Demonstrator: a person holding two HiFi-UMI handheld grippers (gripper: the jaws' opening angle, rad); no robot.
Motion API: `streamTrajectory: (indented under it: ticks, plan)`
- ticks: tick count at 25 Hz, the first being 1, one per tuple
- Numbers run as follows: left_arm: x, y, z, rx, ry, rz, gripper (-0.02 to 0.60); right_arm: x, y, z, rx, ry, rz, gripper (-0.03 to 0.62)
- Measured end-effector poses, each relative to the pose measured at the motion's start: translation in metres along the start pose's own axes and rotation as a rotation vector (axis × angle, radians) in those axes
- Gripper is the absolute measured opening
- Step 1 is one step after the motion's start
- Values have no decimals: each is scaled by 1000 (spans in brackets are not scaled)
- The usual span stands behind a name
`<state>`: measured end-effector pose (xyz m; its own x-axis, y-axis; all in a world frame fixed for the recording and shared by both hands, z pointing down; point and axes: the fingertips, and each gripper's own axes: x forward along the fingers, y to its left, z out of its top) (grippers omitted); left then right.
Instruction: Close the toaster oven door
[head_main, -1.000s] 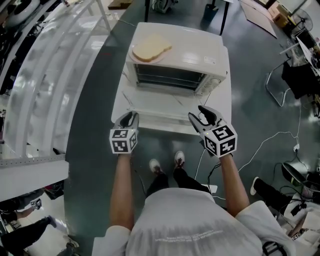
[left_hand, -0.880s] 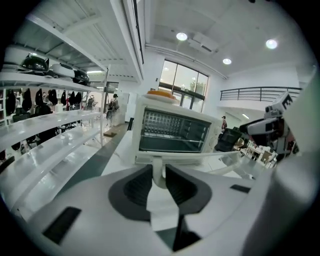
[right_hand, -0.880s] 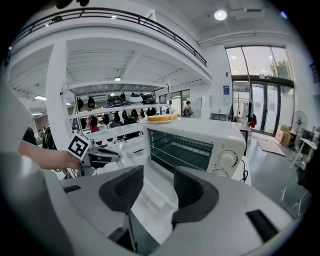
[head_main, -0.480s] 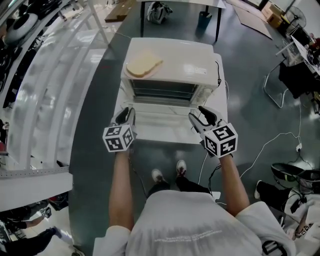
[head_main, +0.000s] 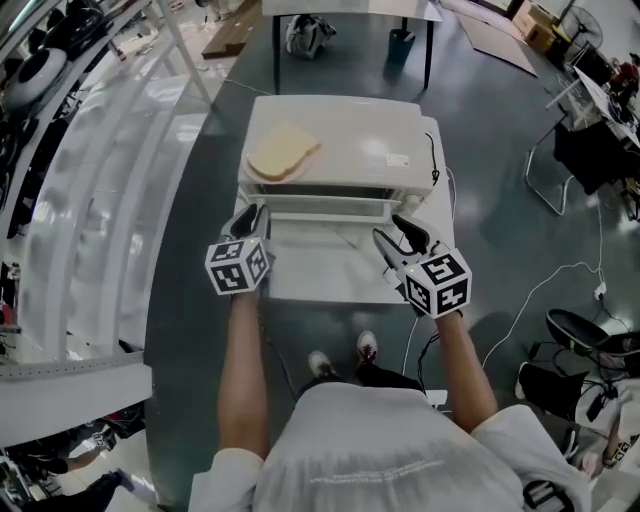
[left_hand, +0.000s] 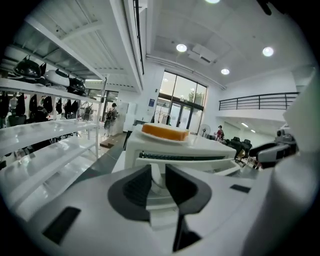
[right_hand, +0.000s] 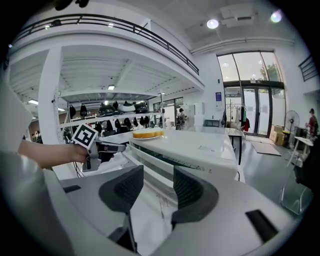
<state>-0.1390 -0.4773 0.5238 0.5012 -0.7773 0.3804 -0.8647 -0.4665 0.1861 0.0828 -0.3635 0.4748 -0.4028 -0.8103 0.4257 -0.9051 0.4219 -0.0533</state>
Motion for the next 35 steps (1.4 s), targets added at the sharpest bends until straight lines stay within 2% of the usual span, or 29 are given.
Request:
streamTrajectory:
  ticks: [14,16,19,21,27,35]
  plan:
    - [17,5,20,-50,-73,22,89,-12,-13,-5,19,14,-36,181]
    - [15,5,21,-3,-86,40,89,-15,-12,-3,14,10,-37,181]
    - [7,2,22,132,-89,108,89,-22,-12,3,0,-7,-35,181]
    - [0,-5,24,181,-97,121,89,-27,-13,7,-14,-21,-30,181]
    - [-30,-18,31,201,-96,111,83,-36,-19,29,-58,-66,-39,181]
    - [-91,-28,69,277,-174,139,63,-46,-17,75,-131,-152,-25,164]
